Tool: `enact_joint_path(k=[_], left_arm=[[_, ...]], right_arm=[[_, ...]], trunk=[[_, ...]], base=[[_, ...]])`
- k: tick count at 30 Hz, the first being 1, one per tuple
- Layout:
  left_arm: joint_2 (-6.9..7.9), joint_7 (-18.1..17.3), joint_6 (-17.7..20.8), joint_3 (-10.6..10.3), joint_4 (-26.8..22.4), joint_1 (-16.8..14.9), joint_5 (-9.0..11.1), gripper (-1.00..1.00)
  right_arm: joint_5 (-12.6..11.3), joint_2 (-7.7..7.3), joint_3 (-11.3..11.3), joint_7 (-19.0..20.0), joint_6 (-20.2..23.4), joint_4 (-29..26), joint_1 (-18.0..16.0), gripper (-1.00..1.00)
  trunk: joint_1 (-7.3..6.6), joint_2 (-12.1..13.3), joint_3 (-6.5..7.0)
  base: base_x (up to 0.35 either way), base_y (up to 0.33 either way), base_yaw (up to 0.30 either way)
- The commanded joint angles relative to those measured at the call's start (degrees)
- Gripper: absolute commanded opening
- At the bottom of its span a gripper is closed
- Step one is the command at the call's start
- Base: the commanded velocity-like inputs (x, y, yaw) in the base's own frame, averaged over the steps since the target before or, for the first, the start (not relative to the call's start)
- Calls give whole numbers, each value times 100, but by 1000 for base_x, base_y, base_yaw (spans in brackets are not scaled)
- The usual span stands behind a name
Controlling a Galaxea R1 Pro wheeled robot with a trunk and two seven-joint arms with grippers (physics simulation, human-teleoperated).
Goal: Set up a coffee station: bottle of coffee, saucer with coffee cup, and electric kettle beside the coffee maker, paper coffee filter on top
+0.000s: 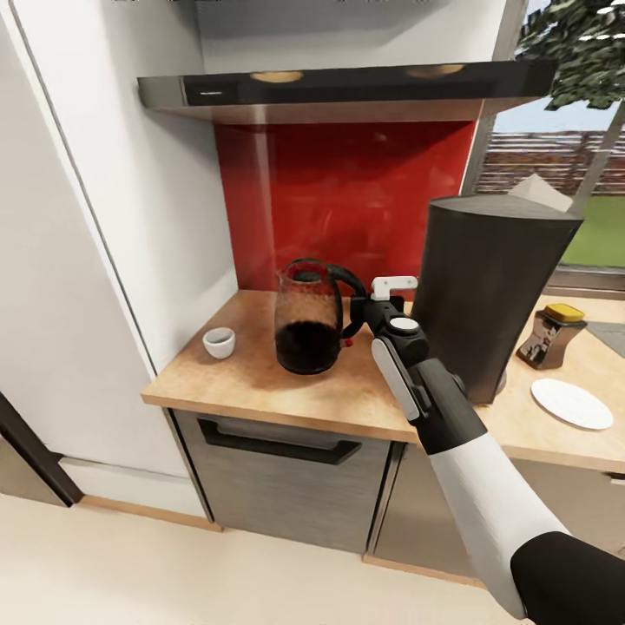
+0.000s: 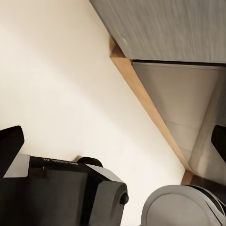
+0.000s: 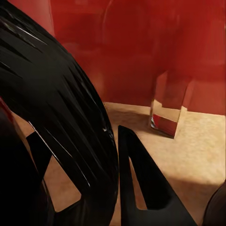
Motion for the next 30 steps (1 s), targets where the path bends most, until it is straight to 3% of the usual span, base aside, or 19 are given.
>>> enact_joint_path(k=[1, 25, 30], left_arm=[[0, -17, 60, 38, -1, -2, -24, 100], [0, -17, 60, 38, -1, -2, -24, 100], [0, -17, 58, 37, -1, -2, -24, 100]], right_arm=[[-37, -1, 9, -57, 14, -7, -7, -100], [-35, -1, 9, -57, 14, -7, -7, -100], [-26, -1, 9, -64, 14, -7, -7, -100]], trunk=[[-1, -4, -6], [-1, -4, -6], [-1, -4, -6]], base=[[-87, 134, -4], [-10, 62, -70], [0, 4, -210]])
